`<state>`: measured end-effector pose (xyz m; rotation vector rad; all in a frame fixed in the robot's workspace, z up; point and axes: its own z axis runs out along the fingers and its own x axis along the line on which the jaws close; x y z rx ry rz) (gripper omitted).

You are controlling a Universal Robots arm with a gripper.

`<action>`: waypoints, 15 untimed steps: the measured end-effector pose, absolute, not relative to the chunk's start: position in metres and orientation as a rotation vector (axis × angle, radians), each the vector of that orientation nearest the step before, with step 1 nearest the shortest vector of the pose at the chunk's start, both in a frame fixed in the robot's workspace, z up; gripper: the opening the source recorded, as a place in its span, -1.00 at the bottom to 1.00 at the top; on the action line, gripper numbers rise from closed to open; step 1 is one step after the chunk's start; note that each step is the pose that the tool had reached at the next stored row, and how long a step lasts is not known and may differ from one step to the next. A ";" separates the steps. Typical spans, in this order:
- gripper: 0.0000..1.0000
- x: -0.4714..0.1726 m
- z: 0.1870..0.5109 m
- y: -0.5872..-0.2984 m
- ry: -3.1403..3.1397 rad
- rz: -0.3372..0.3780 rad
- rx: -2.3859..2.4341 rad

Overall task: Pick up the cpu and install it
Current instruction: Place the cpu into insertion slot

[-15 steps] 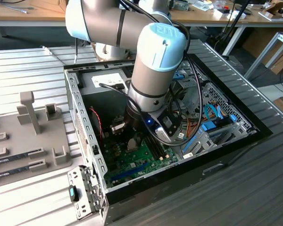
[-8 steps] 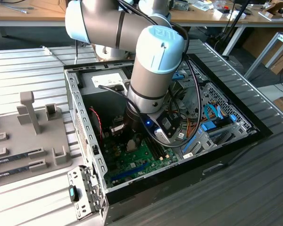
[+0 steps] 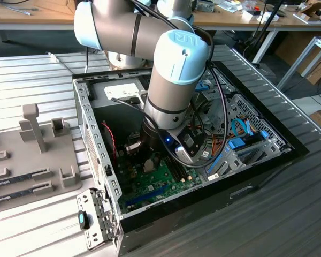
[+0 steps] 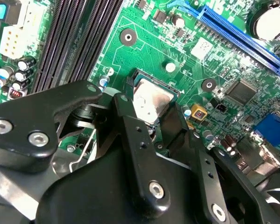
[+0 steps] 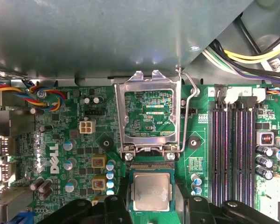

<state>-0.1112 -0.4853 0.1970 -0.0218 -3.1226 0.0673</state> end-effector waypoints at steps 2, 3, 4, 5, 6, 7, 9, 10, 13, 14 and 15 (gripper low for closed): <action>-0.05 -0.111 0.197 -0.485 -3.123 0.067 -0.021; -0.05 -0.111 0.197 -0.485 -3.123 0.067 -0.021; -0.05 -0.111 0.197 -0.485 -3.123 0.067 -0.021; -0.04 -0.111 0.197 -0.485 -3.123 0.067 -0.021; -0.04 -0.111 0.197 -0.485 -3.123 0.067 -0.021; 0.09 -0.111 0.197 -0.485 -3.123 0.067 -0.021; 0.09 -0.111 0.197 -0.485 -3.123 0.067 -0.020; 0.09 -0.111 0.197 -0.485 -3.123 0.067 -0.020; 0.09 -0.111 0.198 -0.485 -3.123 0.067 -0.018; 0.09 -0.111 0.201 -0.485 -3.123 0.067 -0.017; 0.09 -0.111 0.202 -0.485 -3.123 0.068 -0.017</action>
